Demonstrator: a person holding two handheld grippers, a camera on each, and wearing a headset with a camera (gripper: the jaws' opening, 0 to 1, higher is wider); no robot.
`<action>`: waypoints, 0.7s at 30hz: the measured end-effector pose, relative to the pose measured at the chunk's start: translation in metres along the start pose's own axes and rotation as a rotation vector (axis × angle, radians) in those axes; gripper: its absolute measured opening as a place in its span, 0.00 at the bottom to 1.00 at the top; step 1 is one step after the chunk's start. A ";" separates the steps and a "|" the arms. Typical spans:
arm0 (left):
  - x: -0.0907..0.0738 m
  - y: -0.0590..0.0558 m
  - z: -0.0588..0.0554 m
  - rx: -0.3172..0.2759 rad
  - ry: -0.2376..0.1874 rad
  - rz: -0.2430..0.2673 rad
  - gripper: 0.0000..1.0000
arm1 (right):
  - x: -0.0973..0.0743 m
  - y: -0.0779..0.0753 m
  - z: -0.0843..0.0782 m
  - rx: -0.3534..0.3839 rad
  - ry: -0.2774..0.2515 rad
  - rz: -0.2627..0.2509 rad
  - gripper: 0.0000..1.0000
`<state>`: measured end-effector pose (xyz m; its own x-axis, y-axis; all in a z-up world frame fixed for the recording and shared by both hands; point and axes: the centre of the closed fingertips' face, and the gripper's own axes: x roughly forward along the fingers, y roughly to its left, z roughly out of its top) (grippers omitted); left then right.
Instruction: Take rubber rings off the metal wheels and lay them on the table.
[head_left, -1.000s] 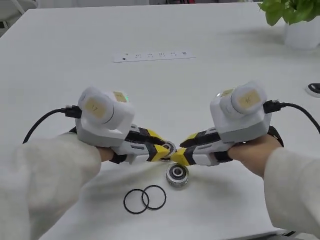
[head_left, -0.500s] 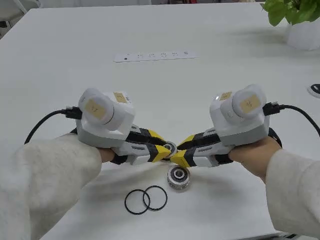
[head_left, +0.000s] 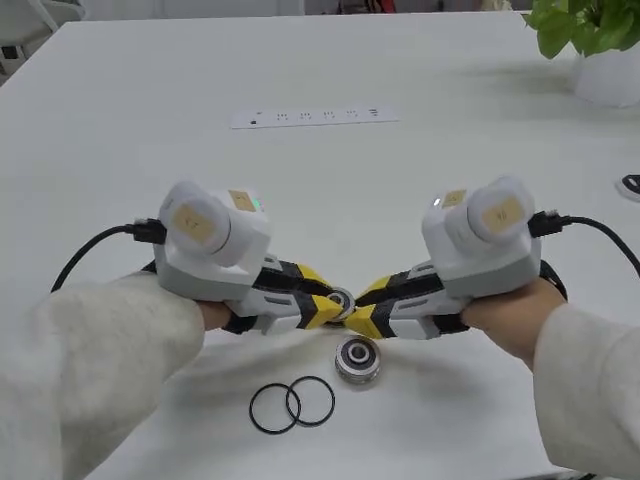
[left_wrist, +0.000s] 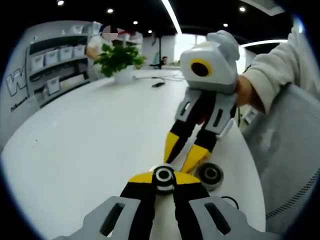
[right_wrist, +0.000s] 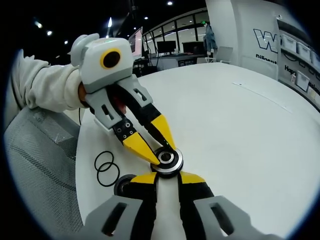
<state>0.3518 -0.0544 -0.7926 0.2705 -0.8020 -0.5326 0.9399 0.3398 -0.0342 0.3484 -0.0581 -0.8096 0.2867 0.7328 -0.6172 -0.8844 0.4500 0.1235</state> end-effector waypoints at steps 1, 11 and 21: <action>0.000 0.000 0.000 -0.002 0.001 0.000 0.14 | 0.000 -0.001 -0.003 -0.001 0.012 -0.008 0.08; 0.000 -0.002 0.000 0.002 -0.002 0.001 0.14 | -0.001 -0.006 -0.003 0.038 0.011 -0.027 0.00; 0.001 -0.001 -0.001 0.012 -0.001 0.008 0.14 | -0.006 -0.011 0.001 0.189 -0.021 -0.049 0.00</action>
<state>0.3510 -0.0552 -0.7940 0.2778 -0.7999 -0.5320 0.9403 0.3397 -0.0197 0.3570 -0.0672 -0.8064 0.3366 0.7173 -0.6101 -0.7852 0.5715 0.2386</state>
